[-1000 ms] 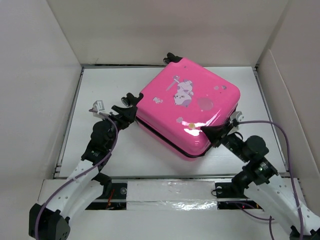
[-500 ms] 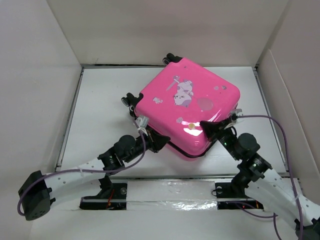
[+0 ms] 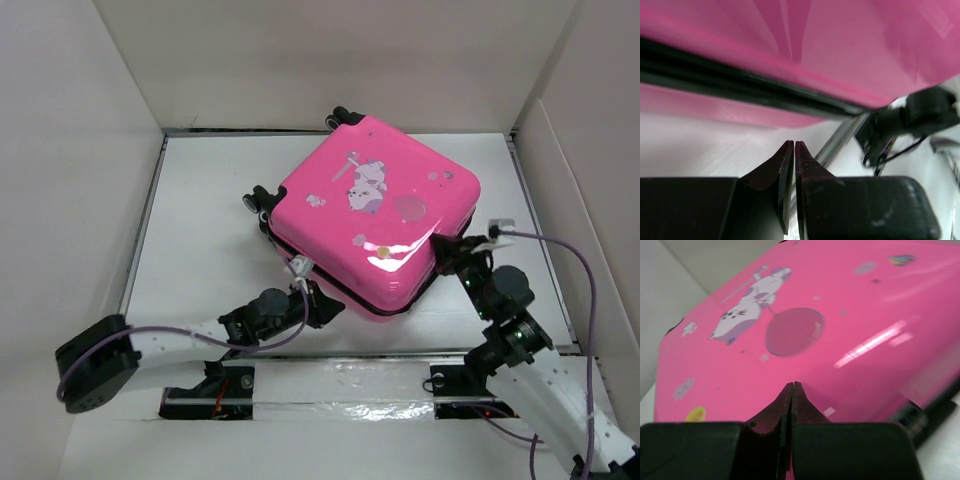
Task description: Pack the luggage
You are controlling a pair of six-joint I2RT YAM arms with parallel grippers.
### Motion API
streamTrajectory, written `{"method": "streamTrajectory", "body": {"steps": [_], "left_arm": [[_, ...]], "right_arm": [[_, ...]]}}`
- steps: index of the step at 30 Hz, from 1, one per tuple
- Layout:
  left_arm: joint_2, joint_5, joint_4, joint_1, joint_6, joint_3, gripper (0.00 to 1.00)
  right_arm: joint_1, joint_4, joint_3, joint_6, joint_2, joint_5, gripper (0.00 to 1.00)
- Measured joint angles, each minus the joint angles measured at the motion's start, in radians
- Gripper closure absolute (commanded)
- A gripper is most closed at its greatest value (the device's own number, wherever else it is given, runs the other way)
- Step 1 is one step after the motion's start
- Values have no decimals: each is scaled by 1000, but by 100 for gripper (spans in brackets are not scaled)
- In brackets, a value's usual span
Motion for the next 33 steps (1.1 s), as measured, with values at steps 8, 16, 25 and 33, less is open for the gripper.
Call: {"method": "streamTrajectory", "body": {"steps": [8,16,25,33], "left_arm": [[389,104,229,-97,-15,89,95],[467,109,364,-99,-16,127,95],[451,49,354,-32,-35,131,94],[412,31,284,24,-41,137,92]], "right_arm": [[-83,-362,-180,241,-349,221,100],[-104,-285,-218,219,-126,87,100],[-128,12,-98,105,332,-23,100],[-129,111,-47,52,450,-123,67]]}}
